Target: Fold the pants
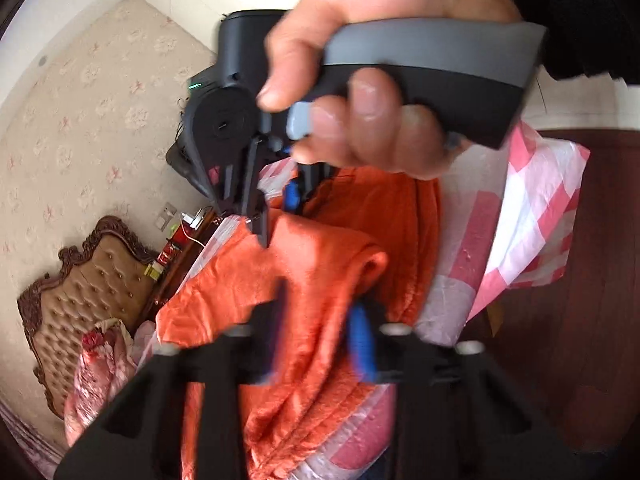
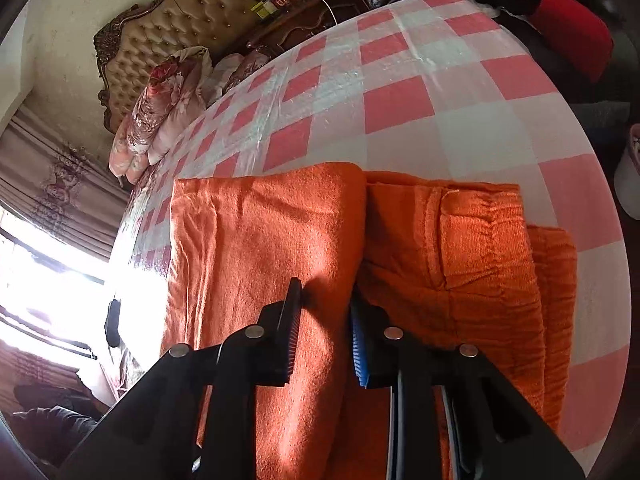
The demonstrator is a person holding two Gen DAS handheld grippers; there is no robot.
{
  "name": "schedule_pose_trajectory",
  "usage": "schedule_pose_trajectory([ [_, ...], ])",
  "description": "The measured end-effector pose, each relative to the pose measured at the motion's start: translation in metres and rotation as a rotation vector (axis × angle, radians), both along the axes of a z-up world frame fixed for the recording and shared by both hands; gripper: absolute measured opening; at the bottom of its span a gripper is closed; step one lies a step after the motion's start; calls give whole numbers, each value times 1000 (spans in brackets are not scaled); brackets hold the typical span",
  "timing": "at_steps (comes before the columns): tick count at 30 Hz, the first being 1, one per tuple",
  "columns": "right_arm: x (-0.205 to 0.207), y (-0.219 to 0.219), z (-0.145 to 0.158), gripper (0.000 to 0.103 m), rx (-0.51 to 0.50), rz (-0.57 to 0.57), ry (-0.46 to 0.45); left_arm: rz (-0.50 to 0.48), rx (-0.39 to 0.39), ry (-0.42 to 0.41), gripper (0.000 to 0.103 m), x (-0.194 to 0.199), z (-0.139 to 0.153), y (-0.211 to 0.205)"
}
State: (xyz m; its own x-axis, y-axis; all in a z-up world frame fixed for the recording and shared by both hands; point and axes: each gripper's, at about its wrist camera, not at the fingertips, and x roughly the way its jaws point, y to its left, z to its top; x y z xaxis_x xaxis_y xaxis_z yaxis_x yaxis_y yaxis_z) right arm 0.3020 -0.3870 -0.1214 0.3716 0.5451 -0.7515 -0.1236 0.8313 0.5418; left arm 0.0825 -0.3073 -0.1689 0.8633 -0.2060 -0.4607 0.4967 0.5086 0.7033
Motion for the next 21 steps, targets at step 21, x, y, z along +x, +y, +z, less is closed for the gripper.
schedule_pose_trajectory([
  [21,-3,-82,18,12,-57,-82,-41,-122,-19,13,13,3,27,-74],
])
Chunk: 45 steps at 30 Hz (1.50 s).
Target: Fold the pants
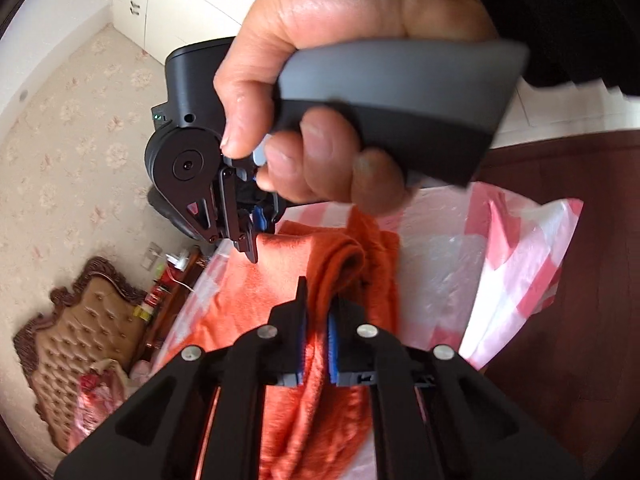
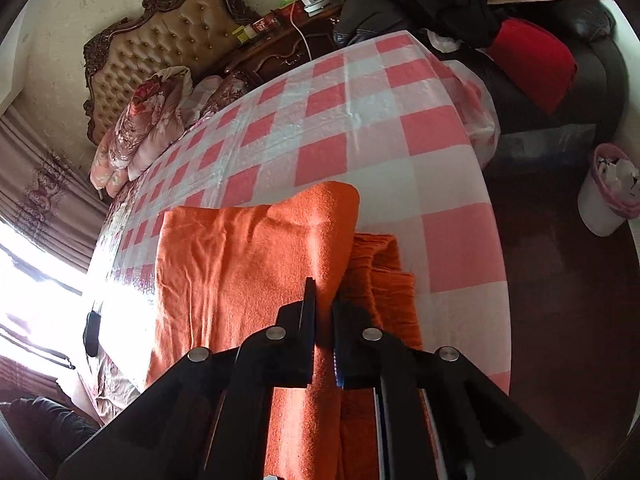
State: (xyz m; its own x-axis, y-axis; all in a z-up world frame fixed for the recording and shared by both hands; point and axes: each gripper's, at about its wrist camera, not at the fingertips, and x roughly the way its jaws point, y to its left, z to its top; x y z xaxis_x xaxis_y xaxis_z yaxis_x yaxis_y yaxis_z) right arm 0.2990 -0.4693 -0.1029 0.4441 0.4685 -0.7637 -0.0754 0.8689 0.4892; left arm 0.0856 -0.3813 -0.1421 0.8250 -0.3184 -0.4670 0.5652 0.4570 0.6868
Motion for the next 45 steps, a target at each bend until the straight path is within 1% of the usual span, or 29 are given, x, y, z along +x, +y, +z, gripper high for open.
schedule_pose_trajectory([
  [3,-3,-7,-3,13,-2,-30,-17,7,-36,78,26,4,7,0],
  [4,-6,-8,1,15,-19,-48,-35,-4,-66,108,40,3,16,7],
  [5,-10,-9,7,20,-66,-81,-63,-9,-96,127,55,3,26,17],
  [7,-21,-9,19,24,-187,-145,-113,23,-185,171,62,6,54,49],
  [8,-25,-9,23,27,-226,-162,-127,75,-248,222,63,14,68,71],
  [9,-31,-7,22,34,-254,-171,-124,136,-312,275,63,24,80,94],
  [11,-35,-4,13,44,-288,-170,-90,315,-461,422,63,54,94,156],
  [12,-39,-1,6,44,-308,-176,-64,407,-533,506,61,68,95,187],
  [13,-44,-1,1,44,-302,-177,-52,466,-594,597,60,79,92,215],
  [15,-52,-1,-6,44,-263,-178,-39,552,-700,779,60,94,81,260],
  [18,-58,-4,-11,44,-216,-194,-23,625,-806,1043,60,107,44,294],
  [19,-58,-5,-14,43,-203,-206,-6,658,-833,1109,55,110,33,302],
  [21,-59,-6,-16,40,-189,-224,7,627,-862,1201,50,111,24,302],
  [22,-60,-5,-15,39,-196,-229,9,612,-859,1231,43,114,21,300],
  [23,-60,-3,-15,39,-206,-236,11,613,-849,1238,33,116,17,298],
  [26,-60,5,-15,38,-215,-256,17,587,-829,1221,16,129,19,297],
  [28,-58,14,-14,38,-225,-259,12,580,-798,1155,15,133,23,297],
  [32,-47,25,-18,38,-198,-252,-6,594,-793,1111,15,140,23,301],
  [33,-45,25,-17,39,-196,-257,-3,587,-803,1124,17,141,23,306],
  [34,-45,24,-14,39,-209,-272,-3,589,-806,1117,24,140,27,309],
  [35,-49,22,-7,39,-251,-313,-7,608,-795,1045,33,135,37,315],
  [36,-54,21,3,39,-301,-352,-20,604,-786,959,38,129,48,318],
  [38,-61,26,26,41,-344,-370,-93,554,-763,765,41,127,76,315],
  [39,-62,32,38,50,-350,-372,-132,530,-751,687,41,130,85,308],
  [40,-58,42,49,56,-348,-370,-166,489,-718,604,46,138,93,293],
  [41,-49,56,57,70,-342,-349,-187,452,-677,551,52,148,96,276],
  [42,-41,66,59,85,-338,-324,-199,422,-647,523,52,159,95,263],
  [44,-13,94,59,86,-385,-273,-246,418,-586,512,51,192,85,235],
  [45,2,104,55,86,-431,-264,-249,416,-592,529,51,208,82,224],
])
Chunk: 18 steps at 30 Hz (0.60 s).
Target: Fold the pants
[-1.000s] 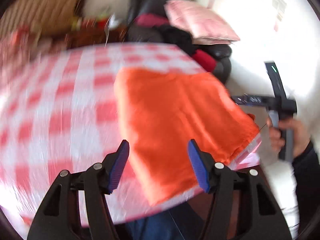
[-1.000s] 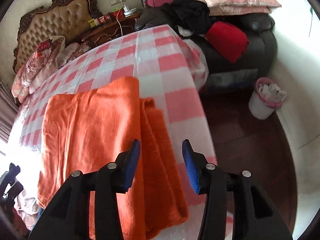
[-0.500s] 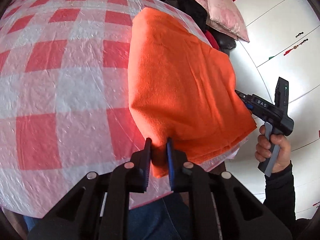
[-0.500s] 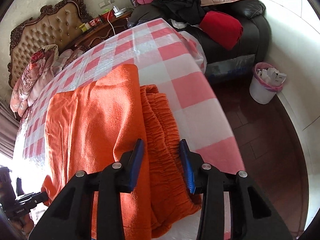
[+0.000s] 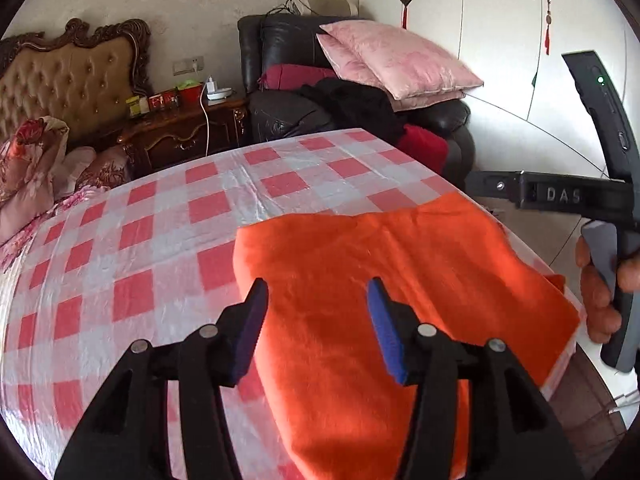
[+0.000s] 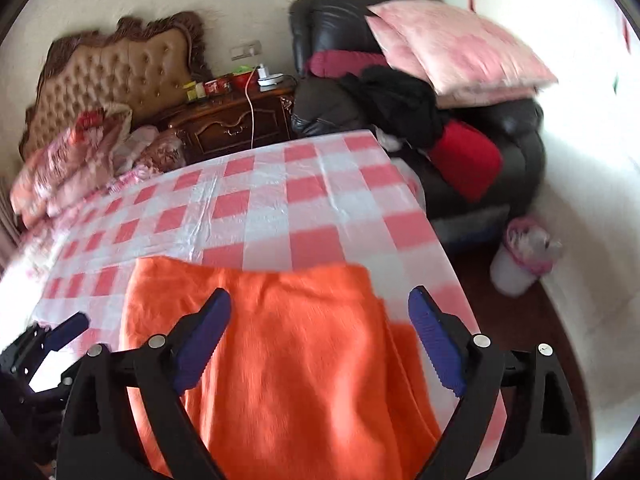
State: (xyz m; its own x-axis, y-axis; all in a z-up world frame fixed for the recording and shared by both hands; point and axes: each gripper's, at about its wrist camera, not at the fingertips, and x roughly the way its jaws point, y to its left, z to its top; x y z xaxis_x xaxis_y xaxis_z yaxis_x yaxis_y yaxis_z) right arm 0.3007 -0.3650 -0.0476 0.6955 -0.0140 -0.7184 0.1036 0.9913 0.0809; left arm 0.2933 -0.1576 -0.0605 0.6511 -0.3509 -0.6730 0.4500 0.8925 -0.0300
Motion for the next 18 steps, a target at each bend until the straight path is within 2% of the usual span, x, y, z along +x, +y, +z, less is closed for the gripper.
schedule_pose_trajectory([
  [2,24,6,-9,86,-37,-2,29,6,-32,38,52,29,-11,-15],
  [3,37,7,-19,86,-40,10,39,25,-35,87,51,43,-20,-18],
  [4,43,6,-26,86,-48,12,48,58,-41,139,51,59,-31,-21],
  [6,57,0,-54,86,-106,-16,123,123,-50,206,46,81,-48,-16],
  [8,57,-12,-72,86,-29,-22,168,128,-66,201,44,79,-55,-9],
  [10,56,-24,-75,87,69,-39,170,138,-49,183,45,76,-58,-11],
  [12,56,-25,-77,87,78,-33,176,167,-81,203,45,75,-56,-6],
  [13,57,-24,-79,87,79,-33,188,191,-78,199,49,71,-48,-6],
  [14,57,-24,-79,87,80,-34,184,217,-56,160,70,64,-39,-7],
  [16,57,-23,-79,87,78,-38,181,303,12,62,96,54,-29,-9],
  [18,60,-21,-80,87,70,-38,191,307,64,166,96,71,-46,-11],
])
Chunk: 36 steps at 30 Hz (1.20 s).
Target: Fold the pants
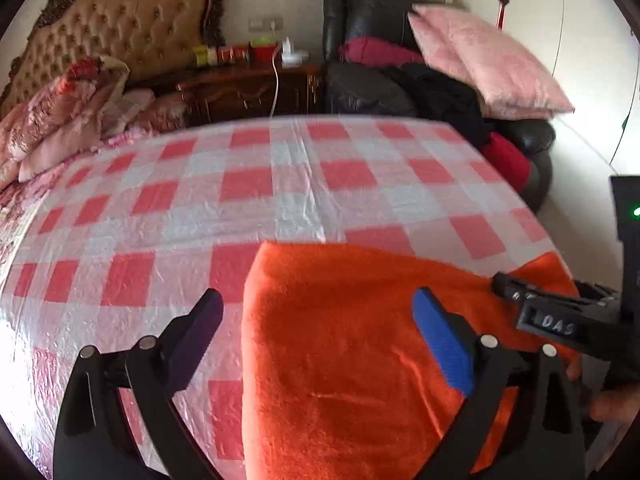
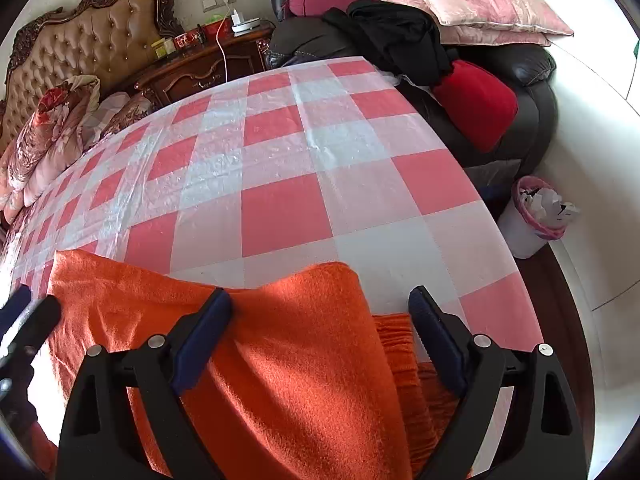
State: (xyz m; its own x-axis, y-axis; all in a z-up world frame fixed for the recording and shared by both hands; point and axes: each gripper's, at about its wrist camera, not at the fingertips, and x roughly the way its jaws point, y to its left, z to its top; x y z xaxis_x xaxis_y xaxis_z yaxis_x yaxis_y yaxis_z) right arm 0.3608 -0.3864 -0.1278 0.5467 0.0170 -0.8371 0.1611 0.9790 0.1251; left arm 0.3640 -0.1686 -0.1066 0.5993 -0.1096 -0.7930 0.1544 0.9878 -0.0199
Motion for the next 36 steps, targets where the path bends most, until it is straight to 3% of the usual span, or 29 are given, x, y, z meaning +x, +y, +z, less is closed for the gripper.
schedule_pose_trajectory([
  [1,1,0,0,87,-5,0,3,33,60,43,96,9,-12,0],
  [2,1,1,0,87,-9,1,5,68,71,32,96,11,-15,4],
  [4,0,0,2,87,-7,2,-6,108,48,-21,96,4,-5,14],
  [5,-2,0,5,87,-5,3,-27,139,49,-57,101,0,2,17],
  [8,-21,-1,33,87,-36,-30,-125,99,33,-103,101,3,17,20],
  [10,-36,-1,50,87,-31,-36,-167,69,90,-90,101,15,14,21],
  [12,-40,3,54,87,-71,-14,-139,47,140,-64,101,28,6,23],
  [13,-39,6,50,87,-145,-15,-111,49,173,-48,102,35,0,27],
  [16,-31,-4,29,87,-273,-70,-10,91,99,-57,102,41,4,53],
  [18,-33,-17,26,86,-198,-88,-1,157,129,-126,99,30,18,62],
  [21,-59,-21,49,87,-143,-99,-88,68,103,-159,93,-6,43,61],
  [23,-81,-8,60,87,-150,-40,-105,4,58,-151,86,-47,50,56],
  [25,-100,6,57,87,-143,20,-89,-32,34,-110,85,-80,43,48],
  [27,-111,19,45,87,-177,58,-48,-57,84,-36,84,-95,19,35],
  [29,-115,23,23,87,-247,39,17,-71,129,30,73,-97,-5,28],
  [30,-116,22,15,86,-257,21,56,-55,123,25,73,-99,-5,31],
  [32,-126,15,19,87,-217,-1,36,-5,152,-7,72,-106,4,36],
  [36,-149,21,38,88,-128,23,-22,-61,66,20,78,-138,22,31],
])
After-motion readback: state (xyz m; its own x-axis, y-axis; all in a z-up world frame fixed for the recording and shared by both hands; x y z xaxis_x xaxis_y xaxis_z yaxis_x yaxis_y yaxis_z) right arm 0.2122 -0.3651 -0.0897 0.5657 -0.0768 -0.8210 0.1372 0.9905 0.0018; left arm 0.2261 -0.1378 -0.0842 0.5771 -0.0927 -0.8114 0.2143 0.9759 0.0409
